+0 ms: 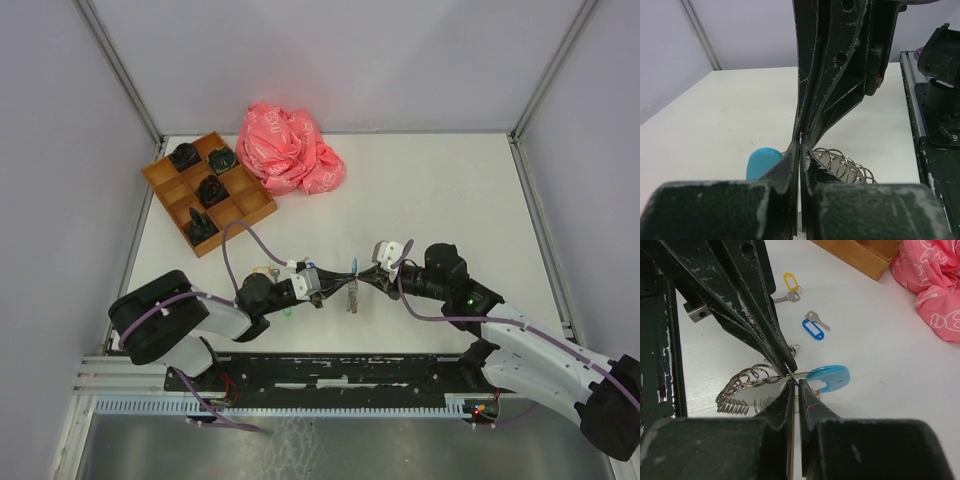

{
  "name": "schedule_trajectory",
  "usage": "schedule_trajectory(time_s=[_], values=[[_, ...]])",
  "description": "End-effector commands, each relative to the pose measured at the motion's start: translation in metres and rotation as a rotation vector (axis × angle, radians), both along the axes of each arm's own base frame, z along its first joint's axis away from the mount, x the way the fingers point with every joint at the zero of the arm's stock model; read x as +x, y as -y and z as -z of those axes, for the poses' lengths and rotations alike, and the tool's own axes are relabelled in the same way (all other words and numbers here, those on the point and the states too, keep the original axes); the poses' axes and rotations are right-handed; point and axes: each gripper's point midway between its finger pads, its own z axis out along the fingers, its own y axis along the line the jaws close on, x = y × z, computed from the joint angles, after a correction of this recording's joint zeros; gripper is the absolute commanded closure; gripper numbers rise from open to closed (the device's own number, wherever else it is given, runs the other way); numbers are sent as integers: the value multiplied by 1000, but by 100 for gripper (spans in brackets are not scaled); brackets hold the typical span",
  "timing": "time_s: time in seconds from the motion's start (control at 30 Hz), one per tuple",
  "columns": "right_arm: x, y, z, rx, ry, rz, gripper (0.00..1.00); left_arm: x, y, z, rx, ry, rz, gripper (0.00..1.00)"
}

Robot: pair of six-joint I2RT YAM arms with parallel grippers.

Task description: Put the keys on the keyring

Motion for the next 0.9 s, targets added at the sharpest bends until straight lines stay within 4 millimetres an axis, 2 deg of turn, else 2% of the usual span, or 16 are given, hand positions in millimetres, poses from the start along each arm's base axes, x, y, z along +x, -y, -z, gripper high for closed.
schedule_trajectory(time_s=[0.0,0.2,0.47,0.7,0.87], values=[[19,-2,-43,134,110,79,93,-9,3,-21,-70,82,2,96],[19,-6,-44,182,85,81,86,-6,5,-23,-83,78,-47,97],[23,-2,-48,214,90,125,79,1,4,-25,-98,63,-118,97],[25,-2,-49,238,85,139,78,2,2,-24,-104,55,-129,97],[27,-3,-42,228,70,145,81,-1,0,-28,-126,55,-121,97]])
